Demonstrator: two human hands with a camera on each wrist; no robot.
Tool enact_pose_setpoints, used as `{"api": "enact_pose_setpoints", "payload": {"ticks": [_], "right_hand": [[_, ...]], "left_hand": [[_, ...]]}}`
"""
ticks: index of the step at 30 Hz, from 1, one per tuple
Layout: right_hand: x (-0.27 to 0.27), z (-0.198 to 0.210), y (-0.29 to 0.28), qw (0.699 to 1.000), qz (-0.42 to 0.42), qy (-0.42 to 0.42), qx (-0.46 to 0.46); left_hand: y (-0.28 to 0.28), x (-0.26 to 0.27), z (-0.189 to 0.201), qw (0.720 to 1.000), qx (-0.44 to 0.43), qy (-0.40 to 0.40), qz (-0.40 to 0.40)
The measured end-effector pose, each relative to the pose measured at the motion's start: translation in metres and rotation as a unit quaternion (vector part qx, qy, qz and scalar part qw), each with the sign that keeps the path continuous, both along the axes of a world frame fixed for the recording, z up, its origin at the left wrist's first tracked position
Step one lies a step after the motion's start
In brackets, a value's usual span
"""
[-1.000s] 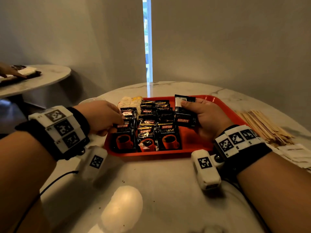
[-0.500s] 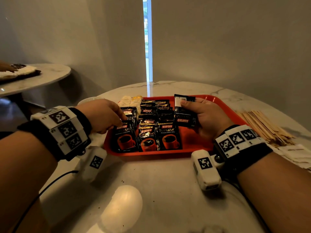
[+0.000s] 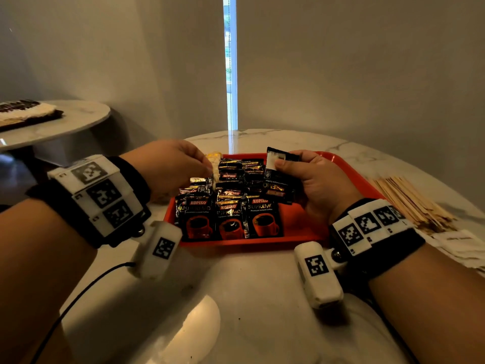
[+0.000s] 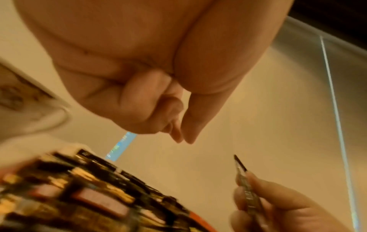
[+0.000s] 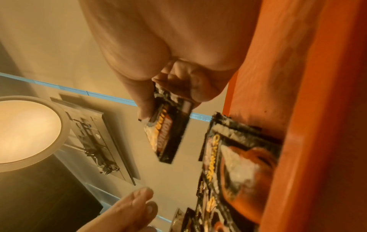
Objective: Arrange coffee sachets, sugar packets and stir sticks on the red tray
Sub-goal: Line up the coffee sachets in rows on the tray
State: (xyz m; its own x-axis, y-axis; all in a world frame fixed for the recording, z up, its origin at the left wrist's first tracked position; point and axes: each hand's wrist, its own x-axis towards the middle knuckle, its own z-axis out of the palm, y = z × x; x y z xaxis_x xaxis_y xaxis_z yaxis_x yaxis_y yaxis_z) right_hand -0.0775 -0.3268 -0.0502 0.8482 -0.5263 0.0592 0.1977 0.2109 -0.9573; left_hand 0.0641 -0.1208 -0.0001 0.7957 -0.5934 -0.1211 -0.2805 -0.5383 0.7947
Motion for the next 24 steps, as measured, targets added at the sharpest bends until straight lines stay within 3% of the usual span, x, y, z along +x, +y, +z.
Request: {"api": "enact_pose_setpoints", "payload": {"ticks": [5,9,14,17,21,24], "right_hand": [[-0.002,0.007,0.013,1.0,0.008,-0.021,-0.022],[-0.005,0.012,0.017,1.0,-0.004,-0.027,-0.006],[-0.003,0.014,0.01,0.996,-0.08,-0.049,-0.004],[-0.005,0.015,0.004,0.987,-0.125,-0.076,-0.065],[-0.008,0.016,0.009,0.974,-0.048,-0.081,-0.207],[-0.009,0.014,0.011,0.971,0.035,-0.096,-0.218]], "left_hand": [[-0.018,-0.031,0.0,0.99,-0.088,0.102,-0.042],[-0.034,-0.044,0.0,0.976,-0.101,0.183,-0.06],[-0.053,-0.047,0.005,0.96,-0.135,0.235,-0.07],[-0.061,-0.047,0.001,0.938,-0.187,0.283,-0.067],[-0.066,-0.045,-0.008,0.899,-0.301,0.312,-0.062],[-0.061,-0.04,-0.013,0.898,-0.348,0.267,-0.043]]}}
